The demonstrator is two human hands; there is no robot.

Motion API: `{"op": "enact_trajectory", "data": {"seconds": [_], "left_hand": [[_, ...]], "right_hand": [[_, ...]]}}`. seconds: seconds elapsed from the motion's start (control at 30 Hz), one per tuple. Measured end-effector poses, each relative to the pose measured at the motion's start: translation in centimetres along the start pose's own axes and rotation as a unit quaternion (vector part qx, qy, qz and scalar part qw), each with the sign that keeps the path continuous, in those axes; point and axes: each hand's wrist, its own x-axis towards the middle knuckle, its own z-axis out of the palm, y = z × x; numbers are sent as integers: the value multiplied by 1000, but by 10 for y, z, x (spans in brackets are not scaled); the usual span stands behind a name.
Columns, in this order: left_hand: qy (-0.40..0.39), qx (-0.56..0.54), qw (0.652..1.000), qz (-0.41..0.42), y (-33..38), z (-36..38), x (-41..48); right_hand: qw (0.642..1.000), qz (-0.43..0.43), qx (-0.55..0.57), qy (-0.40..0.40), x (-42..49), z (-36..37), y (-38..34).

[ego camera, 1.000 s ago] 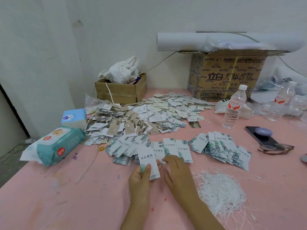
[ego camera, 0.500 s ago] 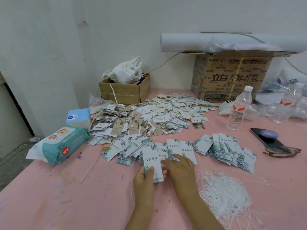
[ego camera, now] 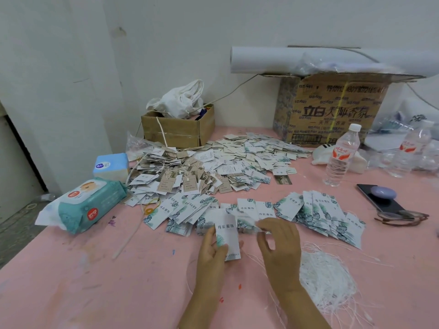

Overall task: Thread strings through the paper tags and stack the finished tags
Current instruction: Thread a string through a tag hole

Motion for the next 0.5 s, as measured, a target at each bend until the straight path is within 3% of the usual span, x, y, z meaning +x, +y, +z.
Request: {"op": "enact_trajectory", "data": {"seconds": [0.17,0.33,0.5], "left_hand": [[-71,-34,997,-12,2,3,-3],[-154,-125,979,-52,3,8,-4],[-128,-142,979,-71,4,8,-9]], "right_hand": [[988,-82,-11,-129,-5,-9,-3],[980,-74,27,-181,-12,-19,0],[978,-58,76,-186,-12,-21,-6]]}}
